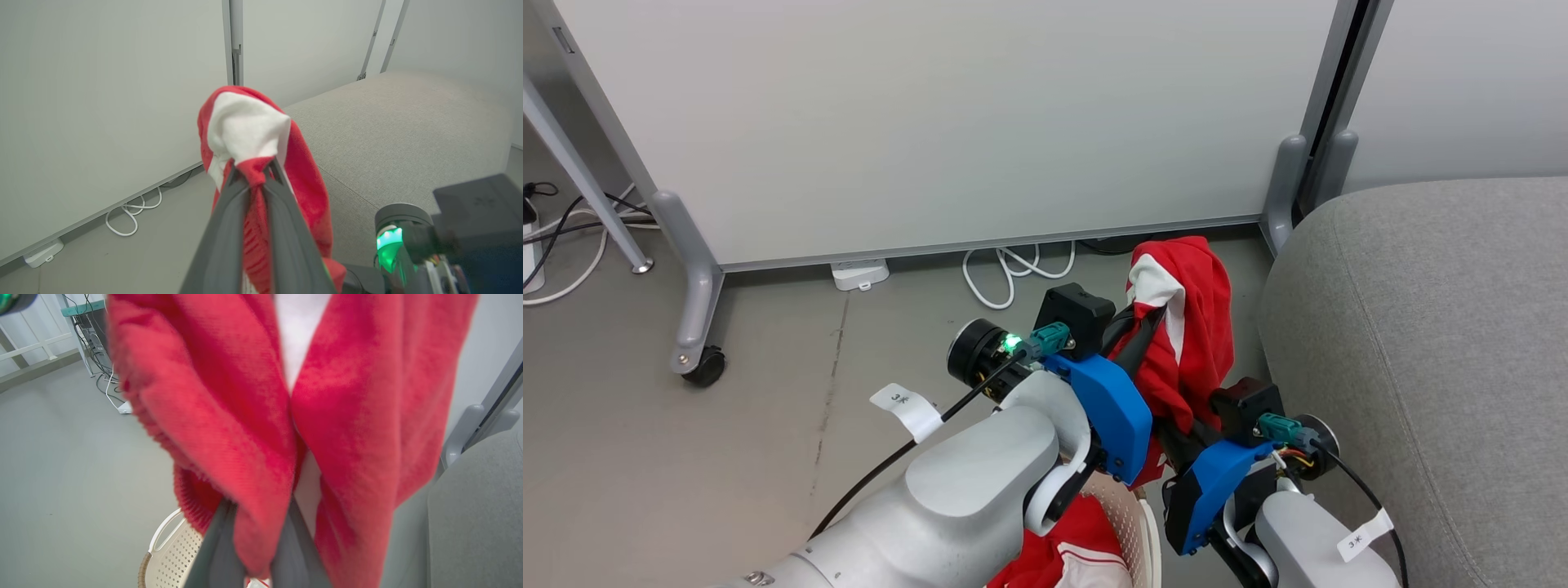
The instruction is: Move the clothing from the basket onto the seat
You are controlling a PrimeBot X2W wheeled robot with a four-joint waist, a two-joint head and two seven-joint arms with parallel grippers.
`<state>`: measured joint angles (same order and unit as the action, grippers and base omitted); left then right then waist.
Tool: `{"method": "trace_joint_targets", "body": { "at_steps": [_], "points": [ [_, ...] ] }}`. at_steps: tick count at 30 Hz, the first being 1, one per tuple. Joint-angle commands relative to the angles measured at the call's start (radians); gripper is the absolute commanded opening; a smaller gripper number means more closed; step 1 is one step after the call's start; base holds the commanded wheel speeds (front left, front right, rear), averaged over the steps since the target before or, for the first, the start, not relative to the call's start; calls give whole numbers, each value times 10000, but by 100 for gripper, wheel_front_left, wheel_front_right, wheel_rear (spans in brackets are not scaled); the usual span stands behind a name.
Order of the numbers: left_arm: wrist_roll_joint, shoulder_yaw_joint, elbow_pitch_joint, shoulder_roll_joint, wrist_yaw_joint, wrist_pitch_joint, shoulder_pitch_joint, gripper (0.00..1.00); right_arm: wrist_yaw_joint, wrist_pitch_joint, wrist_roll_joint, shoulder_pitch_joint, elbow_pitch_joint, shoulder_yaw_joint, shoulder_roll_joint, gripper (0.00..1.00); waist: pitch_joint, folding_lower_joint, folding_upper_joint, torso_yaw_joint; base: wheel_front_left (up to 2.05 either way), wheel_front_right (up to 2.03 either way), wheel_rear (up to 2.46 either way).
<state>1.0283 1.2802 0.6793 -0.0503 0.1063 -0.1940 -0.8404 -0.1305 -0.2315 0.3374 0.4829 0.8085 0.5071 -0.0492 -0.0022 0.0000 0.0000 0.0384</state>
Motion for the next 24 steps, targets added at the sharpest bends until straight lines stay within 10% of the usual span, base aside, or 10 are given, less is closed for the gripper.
{"method": "trace_joint_targets", "body": {
  "at_steps": [1,3,4,6,24],
  "points": [
    [-38,34,36,-1,34,-3,4,0,-5,-89,46,129,32,35,-22,0,-5,0,0,-8,0,0,0],
    [-84,35,44,-1,53,-60,-6,43,-5,-86,53,141,38,71,-22,0,-13,0,0,-16,0,0,0],
    [-84,35,44,-1,53,-60,-6,43,-5,-86,53,141,38,71,-22,0,-13,0,0,-16,0,0,0],
    [-93,35,50,-1,58,-97,13,98,-5,-98,56,160,51,93,-22,0,-26,0,0,-24,0,0,0],
    [-42,35,92,-3,70,-335,104,100,-5,-182,56,240,222,57,-22,0,-54,0,0,-1,0,0,0]
  ]
}}
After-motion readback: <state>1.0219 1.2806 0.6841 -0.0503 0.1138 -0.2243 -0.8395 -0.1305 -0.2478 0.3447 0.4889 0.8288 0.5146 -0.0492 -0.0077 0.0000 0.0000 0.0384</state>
